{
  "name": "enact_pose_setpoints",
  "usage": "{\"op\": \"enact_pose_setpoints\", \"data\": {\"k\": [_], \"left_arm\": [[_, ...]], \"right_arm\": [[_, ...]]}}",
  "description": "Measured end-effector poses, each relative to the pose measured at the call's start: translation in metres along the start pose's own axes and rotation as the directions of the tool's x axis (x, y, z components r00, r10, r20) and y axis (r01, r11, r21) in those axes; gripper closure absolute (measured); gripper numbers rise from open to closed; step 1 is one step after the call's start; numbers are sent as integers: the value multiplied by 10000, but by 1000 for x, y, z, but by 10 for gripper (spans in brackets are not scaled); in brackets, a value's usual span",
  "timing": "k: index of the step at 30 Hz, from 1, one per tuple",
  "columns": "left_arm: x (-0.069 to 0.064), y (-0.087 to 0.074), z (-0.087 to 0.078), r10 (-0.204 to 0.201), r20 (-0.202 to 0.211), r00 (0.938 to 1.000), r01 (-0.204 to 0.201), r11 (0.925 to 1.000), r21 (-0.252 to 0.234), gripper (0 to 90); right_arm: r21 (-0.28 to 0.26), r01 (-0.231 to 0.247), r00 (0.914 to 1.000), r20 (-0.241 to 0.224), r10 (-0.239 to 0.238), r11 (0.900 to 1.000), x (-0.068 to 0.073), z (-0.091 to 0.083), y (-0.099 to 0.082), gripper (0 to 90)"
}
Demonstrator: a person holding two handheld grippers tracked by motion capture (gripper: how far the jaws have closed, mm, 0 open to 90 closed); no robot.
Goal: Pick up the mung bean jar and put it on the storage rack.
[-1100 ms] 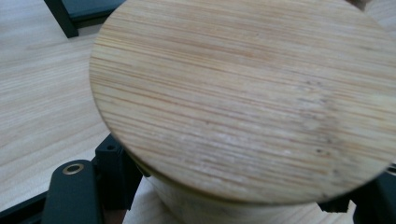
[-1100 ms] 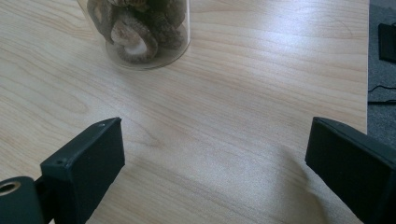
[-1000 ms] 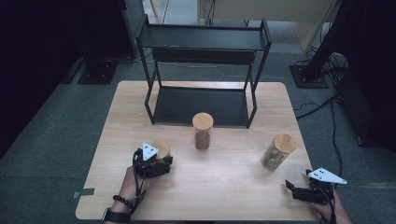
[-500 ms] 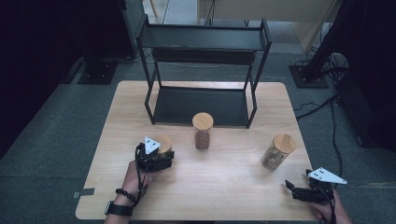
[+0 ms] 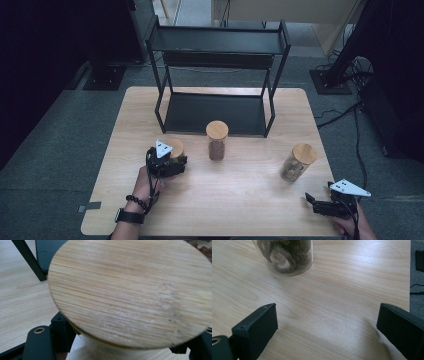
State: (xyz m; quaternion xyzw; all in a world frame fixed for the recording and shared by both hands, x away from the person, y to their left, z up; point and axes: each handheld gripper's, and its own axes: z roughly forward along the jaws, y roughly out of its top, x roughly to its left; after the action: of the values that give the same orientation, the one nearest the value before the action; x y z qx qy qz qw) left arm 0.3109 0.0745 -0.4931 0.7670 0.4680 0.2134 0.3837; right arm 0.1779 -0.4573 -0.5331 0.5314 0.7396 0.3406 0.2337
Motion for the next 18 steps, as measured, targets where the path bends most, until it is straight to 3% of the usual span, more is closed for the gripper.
{"op": "enact_pose_setpoints", "data": {"k": [18], "left_arm": [[3, 18, 11, -86, -40, 10000, 85, 9999, -94, 255]], "right_arm": [[103, 81, 10000, -40, -80, 9999, 1, 1, 0, 9]]}}
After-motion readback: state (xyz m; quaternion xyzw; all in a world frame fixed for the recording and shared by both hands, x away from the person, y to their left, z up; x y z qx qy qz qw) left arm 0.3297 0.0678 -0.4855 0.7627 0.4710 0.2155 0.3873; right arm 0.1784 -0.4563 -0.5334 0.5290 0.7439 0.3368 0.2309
